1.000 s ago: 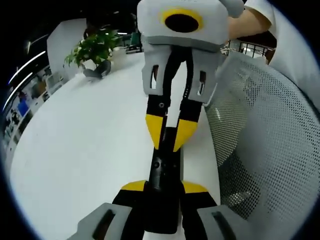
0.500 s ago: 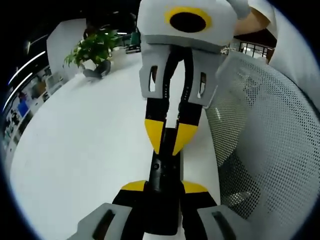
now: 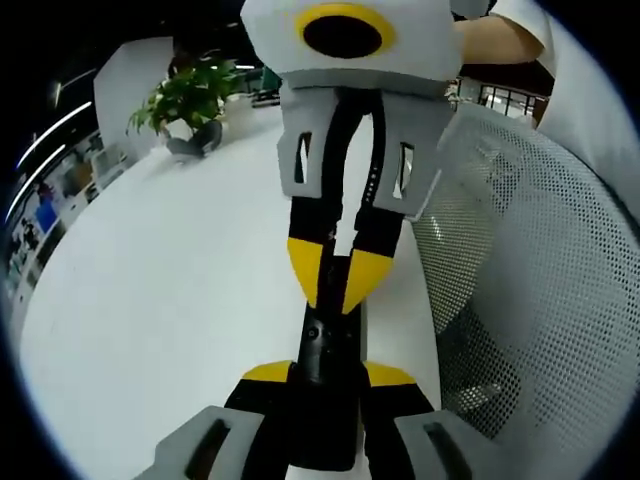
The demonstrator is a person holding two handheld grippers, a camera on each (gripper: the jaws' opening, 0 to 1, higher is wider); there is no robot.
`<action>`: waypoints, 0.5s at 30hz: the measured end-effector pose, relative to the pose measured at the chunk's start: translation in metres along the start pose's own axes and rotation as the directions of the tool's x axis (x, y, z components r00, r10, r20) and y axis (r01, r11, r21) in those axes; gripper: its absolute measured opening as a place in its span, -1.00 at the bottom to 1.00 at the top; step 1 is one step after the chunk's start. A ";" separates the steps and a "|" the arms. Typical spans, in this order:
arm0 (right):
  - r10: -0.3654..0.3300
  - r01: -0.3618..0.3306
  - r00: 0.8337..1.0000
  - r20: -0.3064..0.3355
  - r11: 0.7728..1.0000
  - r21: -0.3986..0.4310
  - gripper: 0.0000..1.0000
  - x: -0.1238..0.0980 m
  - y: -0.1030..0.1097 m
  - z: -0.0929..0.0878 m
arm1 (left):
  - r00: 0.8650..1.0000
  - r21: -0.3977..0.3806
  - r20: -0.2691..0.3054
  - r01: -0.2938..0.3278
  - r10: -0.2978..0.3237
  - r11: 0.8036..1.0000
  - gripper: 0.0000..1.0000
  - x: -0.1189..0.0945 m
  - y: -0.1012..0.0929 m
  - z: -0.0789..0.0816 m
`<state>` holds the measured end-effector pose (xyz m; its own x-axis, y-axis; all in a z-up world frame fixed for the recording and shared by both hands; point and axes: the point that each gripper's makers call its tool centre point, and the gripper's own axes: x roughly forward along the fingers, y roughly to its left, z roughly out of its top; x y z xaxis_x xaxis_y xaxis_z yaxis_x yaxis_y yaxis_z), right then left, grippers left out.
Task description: Press the specified remote control buttons in sequence, fully releasing each button before pressing the next.
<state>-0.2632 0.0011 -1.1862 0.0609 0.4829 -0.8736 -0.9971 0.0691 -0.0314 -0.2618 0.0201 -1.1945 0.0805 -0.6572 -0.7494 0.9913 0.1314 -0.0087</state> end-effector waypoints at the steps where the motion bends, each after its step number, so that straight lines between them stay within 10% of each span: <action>1: 0.000 0.000 1.000 0.004 1.000 -0.003 -0.94 0.000 -0.001 0.000 | 1.000 -0.001 0.000 -0.001 0.001 1.000 -0.51 0.000 0.000 0.000; 15: -0.027 0.021 0.999 -0.040 0.991 -0.130 -1.00 0.003 -0.003 0.003 | 1.000 0.001 -0.001 -0.001 0.001 1.000 -0.51 -0.001 0.002 0.000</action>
<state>-0.2599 0.0055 -1.1875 0.0858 0.4459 -0.8910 -0.9930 -0.0343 -0.1128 -0.2602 0.0208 -1.1939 0.0816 -0.6561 -0.7503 0.9912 0.1318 -0.0075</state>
